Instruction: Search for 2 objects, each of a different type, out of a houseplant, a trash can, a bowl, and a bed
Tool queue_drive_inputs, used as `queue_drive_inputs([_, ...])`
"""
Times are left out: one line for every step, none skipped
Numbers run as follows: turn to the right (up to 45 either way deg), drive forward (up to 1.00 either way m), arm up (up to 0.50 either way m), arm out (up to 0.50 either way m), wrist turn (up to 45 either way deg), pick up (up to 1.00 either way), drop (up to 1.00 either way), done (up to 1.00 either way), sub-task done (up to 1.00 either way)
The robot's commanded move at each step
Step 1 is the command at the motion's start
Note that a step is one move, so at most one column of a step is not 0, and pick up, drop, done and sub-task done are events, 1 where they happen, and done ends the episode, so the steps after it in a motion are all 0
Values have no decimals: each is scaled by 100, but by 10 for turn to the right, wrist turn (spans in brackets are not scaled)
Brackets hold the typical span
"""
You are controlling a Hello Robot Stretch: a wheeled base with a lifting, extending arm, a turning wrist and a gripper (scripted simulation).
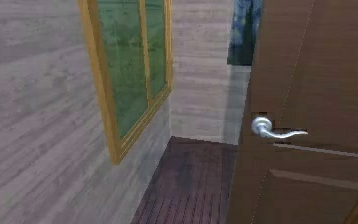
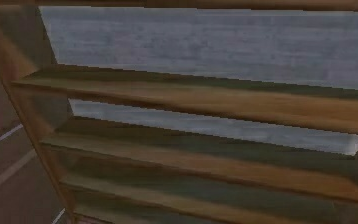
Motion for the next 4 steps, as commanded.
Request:
queue_drive_inputs([0, 50, 0, 0, 0, 0, 0, 0, 0])
queue_drive_inputs([-240, 0, 0, 0, 0, 0, 0, 0, 0])
queue_drive_inputs([0, 15, 0, 0, 0, 0, 0, 0, 0])
queue_drive_inputs([450, 0, 0, 0, 0, 0, 0, 0, 0])
